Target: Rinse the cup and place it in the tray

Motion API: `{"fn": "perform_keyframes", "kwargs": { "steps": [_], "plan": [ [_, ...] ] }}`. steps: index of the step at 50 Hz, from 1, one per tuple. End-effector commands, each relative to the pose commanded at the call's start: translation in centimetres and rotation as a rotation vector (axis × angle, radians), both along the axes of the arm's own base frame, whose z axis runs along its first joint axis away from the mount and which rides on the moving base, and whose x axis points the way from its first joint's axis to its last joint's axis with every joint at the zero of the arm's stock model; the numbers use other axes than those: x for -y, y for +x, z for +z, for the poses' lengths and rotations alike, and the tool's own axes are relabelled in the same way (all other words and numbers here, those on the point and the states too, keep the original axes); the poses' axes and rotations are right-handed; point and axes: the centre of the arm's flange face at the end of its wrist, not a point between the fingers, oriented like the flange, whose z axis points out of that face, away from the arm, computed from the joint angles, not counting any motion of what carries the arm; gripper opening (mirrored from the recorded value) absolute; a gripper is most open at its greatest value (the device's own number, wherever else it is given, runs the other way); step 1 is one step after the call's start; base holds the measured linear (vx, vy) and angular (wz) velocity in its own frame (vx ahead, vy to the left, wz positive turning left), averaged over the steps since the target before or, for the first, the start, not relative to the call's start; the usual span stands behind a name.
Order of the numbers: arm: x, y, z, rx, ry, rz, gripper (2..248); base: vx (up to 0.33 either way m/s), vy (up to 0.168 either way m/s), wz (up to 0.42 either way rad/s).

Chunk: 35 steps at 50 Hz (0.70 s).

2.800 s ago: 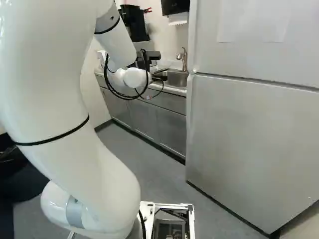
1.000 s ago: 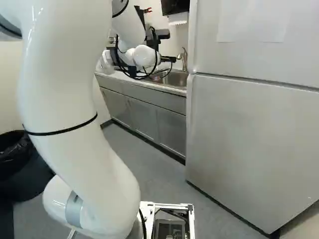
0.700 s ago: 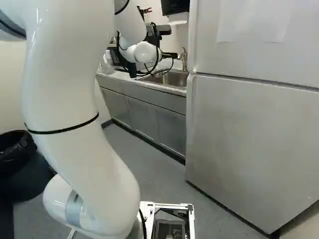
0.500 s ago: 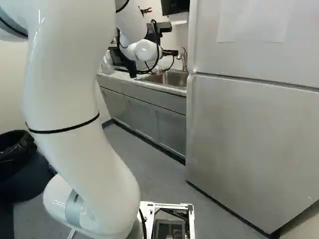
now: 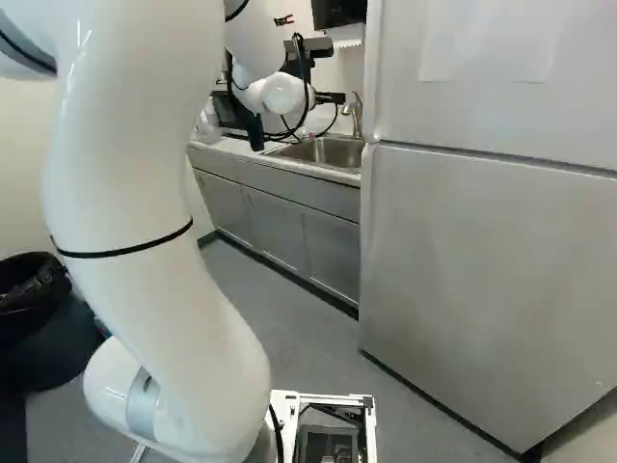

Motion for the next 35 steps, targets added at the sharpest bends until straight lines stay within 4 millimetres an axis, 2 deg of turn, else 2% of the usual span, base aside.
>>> {"fn": "perform_keyframes", "kwargs": {
  "steps": [22,35],
  "plan": [
    [0.0,0.0,0.0,0.0,0.0,0.0,247,0.002,-0.011,-0.015],
    [0.0,0.0,0.0,0.0,0.0,0.0,247,0.082,0.01,-0.008]
  ]
}}
